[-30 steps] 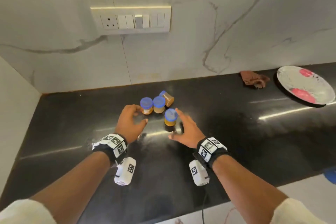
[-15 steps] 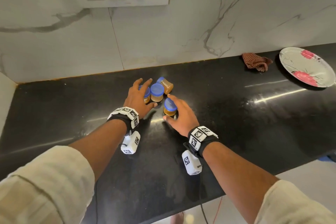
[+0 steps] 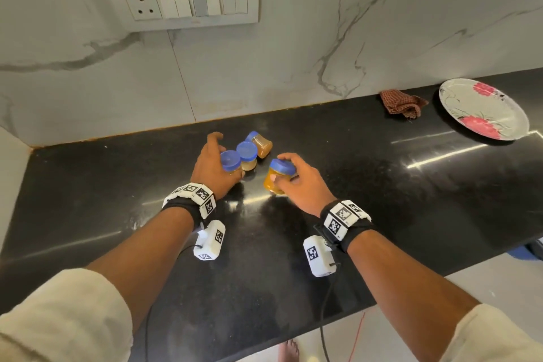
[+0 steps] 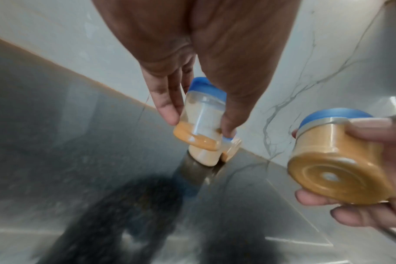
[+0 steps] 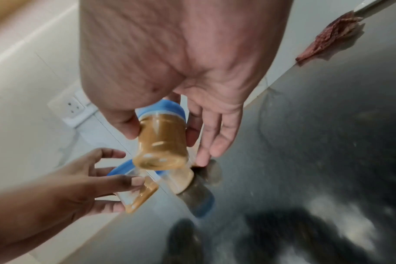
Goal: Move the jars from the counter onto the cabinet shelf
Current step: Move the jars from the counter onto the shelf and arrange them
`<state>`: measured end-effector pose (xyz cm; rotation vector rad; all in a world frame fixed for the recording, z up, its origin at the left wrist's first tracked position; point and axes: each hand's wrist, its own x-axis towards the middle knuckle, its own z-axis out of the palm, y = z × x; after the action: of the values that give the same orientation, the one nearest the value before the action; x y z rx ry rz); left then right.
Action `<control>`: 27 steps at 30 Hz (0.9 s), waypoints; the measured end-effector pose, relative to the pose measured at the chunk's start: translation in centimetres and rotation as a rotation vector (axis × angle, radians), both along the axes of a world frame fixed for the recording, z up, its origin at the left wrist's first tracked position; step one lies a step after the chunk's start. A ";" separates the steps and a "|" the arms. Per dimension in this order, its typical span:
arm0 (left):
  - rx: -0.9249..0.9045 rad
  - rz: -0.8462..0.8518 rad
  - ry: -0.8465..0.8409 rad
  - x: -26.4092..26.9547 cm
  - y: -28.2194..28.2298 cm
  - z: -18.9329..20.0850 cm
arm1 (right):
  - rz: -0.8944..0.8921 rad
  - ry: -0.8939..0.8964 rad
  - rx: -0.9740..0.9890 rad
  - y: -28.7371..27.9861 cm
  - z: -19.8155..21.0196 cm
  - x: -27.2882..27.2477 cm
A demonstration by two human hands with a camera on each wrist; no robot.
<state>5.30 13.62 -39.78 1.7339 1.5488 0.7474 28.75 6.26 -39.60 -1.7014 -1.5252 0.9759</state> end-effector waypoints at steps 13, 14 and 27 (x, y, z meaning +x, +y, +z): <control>0.528 -0.281 -0.116 4.8 -4.0 22.8 | 0.079 0.112 0.463 -3.1 24.2 6.4; 0.603 -0.311 -0.096 5.1 -4.7 24.9 | 0.094 0.101 0.499 -3.6 26.2 6.8; 1.242 -0.523 -0.352 8.0 -13.2 49.1 | -0.021 0.006 0.977 -6.3 48.3 10.8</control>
<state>13.33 0.39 9.36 2.4542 0.2331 1.7914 39.52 -0.01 8.70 -0.9893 -1.5800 0.1252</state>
